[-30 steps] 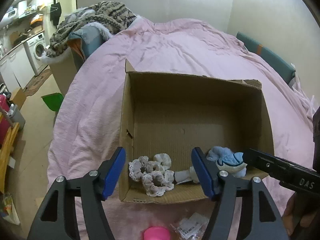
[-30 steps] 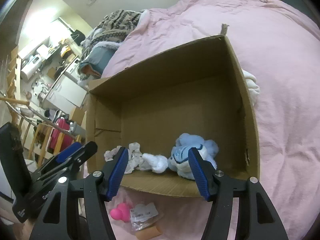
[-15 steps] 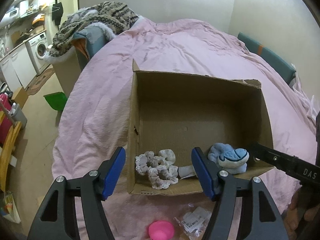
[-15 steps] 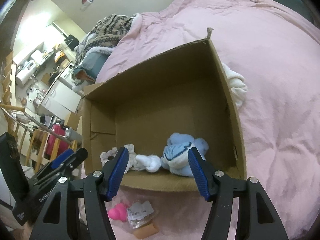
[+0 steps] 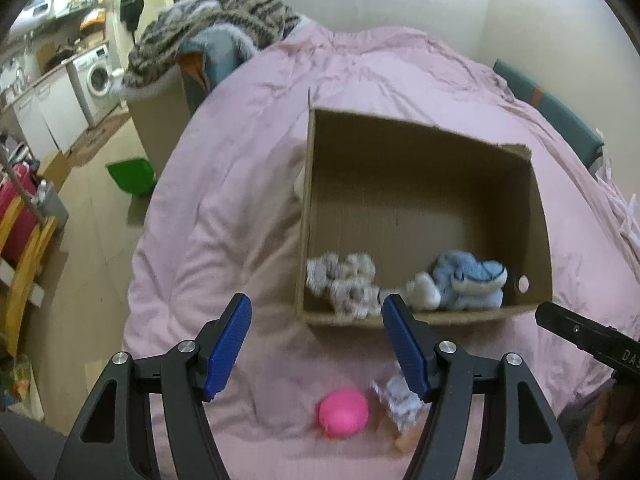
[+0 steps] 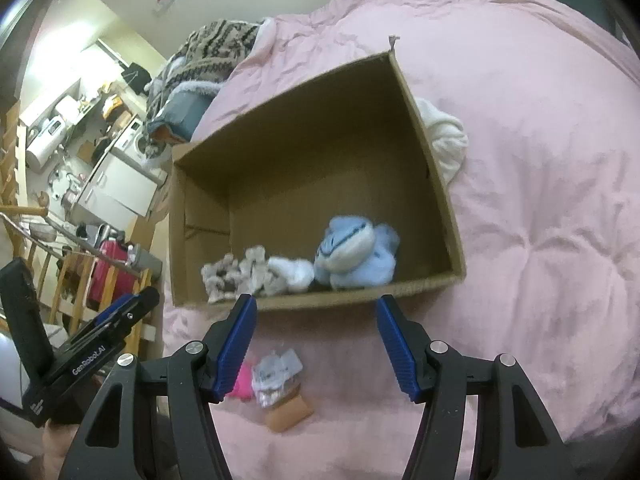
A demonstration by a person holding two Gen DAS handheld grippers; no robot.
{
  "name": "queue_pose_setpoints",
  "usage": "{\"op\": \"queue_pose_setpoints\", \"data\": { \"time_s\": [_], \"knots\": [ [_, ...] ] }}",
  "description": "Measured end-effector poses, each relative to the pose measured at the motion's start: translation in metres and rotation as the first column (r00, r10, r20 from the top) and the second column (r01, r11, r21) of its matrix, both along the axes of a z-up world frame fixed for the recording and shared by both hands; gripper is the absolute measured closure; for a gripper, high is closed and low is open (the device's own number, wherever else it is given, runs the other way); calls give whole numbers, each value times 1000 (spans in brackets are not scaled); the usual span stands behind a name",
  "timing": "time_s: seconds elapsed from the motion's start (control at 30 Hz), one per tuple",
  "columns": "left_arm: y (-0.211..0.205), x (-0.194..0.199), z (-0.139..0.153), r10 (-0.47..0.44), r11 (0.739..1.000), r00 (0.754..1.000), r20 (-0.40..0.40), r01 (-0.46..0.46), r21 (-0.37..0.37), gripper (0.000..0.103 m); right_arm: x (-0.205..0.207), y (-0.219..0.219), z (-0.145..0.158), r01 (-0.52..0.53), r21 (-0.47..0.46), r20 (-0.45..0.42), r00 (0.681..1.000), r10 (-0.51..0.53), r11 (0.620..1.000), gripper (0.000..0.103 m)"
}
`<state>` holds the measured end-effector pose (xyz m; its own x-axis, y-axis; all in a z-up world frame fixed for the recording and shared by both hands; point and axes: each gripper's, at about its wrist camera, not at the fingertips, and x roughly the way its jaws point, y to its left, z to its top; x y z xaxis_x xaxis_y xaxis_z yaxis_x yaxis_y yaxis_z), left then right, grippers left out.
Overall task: Organize soft objects
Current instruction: 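Grasp the pink rubber duck with the left tool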
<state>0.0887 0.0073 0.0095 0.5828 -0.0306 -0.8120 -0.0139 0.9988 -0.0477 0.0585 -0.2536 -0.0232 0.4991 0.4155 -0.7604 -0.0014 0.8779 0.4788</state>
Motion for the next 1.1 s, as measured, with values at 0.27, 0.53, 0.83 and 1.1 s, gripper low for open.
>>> {"op": "queue_pose_setpoints", "data": {
  "time_s": [0.27, 0.53, 0.83, 1.1],
  "knots": [
    [20, -18, -25, 48, 996, 987, -152, -59, -68, 38, -17, 7, -16, -13, -23, -75, 997, 11, 1000, 38],
    [16, -16, -70, 38, 990, 934, -355, -84, -116, 43, -14, 10, -37, -7, -38, -145, 989, 2, 999, 38],
    [-17, -15, -98, -46, 997, 904, -425, 15, -75, 64, -8, 18, -42, -22, -27, -163, 987, 17, 999, 38],
    [-21, -18, -98, -55, 997, 899, -433, 29, -66, 78, -6, 26, -51, -65, -33, -205, 977, 57, 997, 38]
  ]
}}
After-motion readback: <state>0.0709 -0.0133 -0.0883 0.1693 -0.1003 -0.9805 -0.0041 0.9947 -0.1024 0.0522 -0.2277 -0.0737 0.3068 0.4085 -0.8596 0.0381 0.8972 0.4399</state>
